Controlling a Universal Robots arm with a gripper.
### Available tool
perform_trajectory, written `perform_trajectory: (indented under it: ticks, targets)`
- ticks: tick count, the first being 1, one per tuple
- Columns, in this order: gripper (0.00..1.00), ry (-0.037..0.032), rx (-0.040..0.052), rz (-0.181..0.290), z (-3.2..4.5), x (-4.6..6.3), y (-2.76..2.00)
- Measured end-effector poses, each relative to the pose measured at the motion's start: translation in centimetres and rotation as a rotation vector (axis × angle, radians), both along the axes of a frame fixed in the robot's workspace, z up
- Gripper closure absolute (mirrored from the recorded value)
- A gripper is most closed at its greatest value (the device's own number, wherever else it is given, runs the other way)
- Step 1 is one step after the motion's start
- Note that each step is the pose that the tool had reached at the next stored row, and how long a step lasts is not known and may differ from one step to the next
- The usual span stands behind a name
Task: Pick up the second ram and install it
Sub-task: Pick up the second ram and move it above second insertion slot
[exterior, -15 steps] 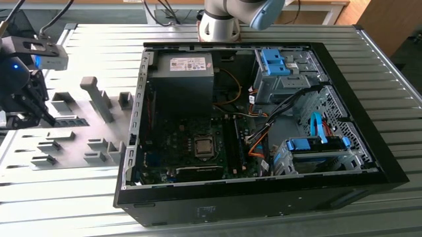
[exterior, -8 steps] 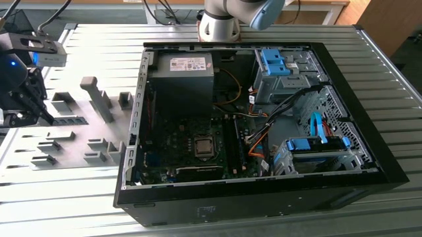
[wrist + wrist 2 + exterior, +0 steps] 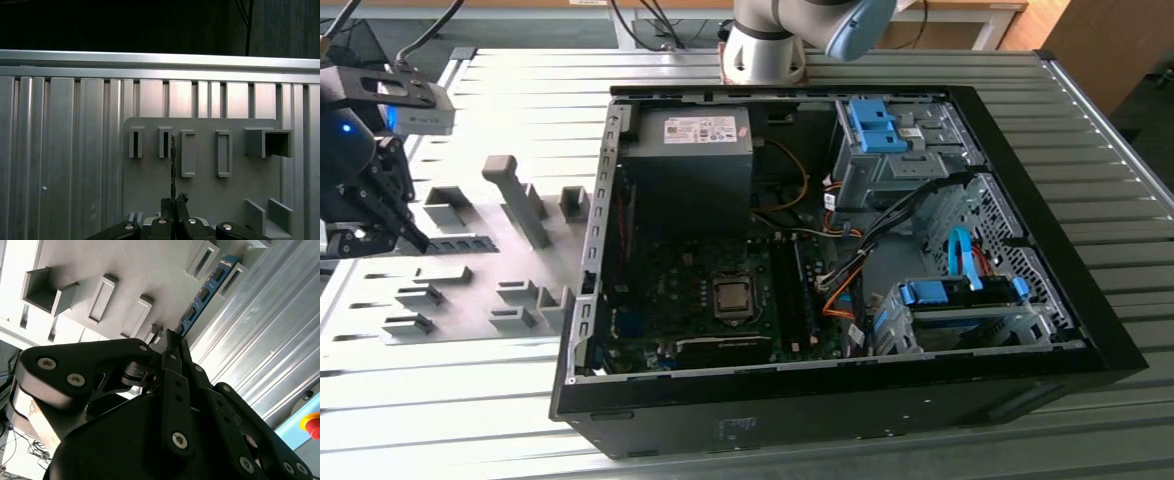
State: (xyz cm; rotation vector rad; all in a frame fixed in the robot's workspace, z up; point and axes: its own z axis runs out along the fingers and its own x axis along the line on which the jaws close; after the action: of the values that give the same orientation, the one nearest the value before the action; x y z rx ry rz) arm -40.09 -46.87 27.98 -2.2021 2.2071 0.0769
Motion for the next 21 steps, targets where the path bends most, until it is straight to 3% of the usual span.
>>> perform_trajectory:
  ticks: [7,21]
  targets:
    - [0.86,-0.0001,0.0,0.0,0.59,0.0,0.0]
    - [0.86,0.0,0.0,0.0,2.6,0.0,0.0]
